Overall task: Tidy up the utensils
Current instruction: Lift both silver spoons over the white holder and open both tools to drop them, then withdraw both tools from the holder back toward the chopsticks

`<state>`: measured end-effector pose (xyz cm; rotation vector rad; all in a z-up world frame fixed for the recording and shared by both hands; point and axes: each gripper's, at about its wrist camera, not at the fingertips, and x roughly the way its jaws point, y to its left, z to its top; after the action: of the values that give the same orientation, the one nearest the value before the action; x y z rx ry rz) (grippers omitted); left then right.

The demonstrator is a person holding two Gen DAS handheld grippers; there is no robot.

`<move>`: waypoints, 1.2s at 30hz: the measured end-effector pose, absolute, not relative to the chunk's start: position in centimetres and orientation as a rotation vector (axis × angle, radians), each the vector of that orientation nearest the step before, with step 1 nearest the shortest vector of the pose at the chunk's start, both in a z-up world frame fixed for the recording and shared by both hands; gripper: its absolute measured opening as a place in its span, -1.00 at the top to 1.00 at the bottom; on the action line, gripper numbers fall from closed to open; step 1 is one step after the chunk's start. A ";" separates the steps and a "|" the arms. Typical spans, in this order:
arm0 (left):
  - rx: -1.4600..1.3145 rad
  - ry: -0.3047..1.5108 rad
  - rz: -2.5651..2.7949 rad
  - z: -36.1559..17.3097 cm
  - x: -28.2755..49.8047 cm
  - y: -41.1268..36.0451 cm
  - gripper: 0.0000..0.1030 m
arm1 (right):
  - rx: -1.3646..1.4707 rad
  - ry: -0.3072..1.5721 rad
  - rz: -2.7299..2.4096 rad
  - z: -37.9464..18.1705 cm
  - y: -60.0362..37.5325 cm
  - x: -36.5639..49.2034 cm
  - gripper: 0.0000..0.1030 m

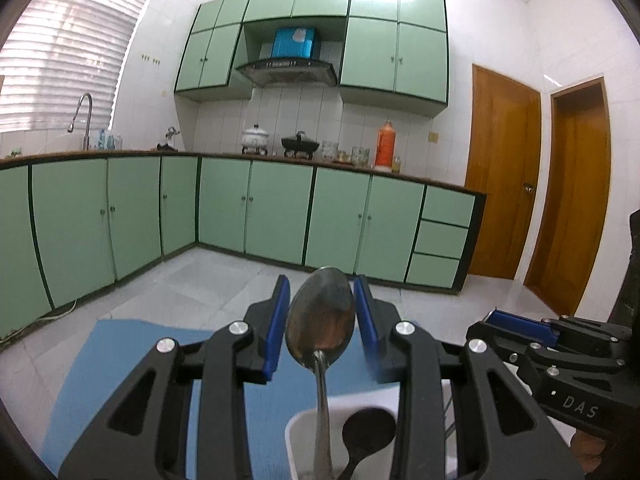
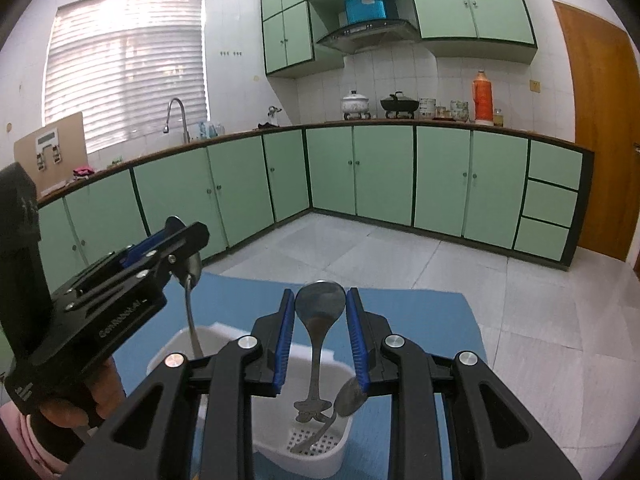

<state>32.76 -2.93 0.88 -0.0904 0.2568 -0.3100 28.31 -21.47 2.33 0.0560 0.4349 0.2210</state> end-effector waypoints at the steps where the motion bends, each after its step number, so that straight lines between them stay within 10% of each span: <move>1: -0.088 0.267 -0.310 0.6 32.8 -2.9 0.38 | 0.055 0.440 0.224 2.1 -21.5 28.3 0.49; 12: -0.086 0.306 -0.298 -0.2 31.5 -2.2 -0.08 | 0.020 0.439 0.216 1.5 -21.2 26.6 0.45; 20: -0.075 0.249 -0.281 1.3 27.8 -1.0 -0.73 | 0.033 0.361 0.153 3.3 -23.0 23.1 -0.22; 26: -0.098 0.242 -0.272 1.7 24.0 0.4 -0.86 | 0.036 0.348 0.113 3.1 -23.8 19.7 -0.64; 36: -0.107 0.324 -0.255 -0.5 17.2 2.1 -0.90 | 0.057 0.394 0.076 0.4 -24.8 13.8 -0.77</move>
<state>17.24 2.13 -0.49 -0.1072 0.3241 -0.2553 13.81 -24.81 0.42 0.0572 0.3939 0.0759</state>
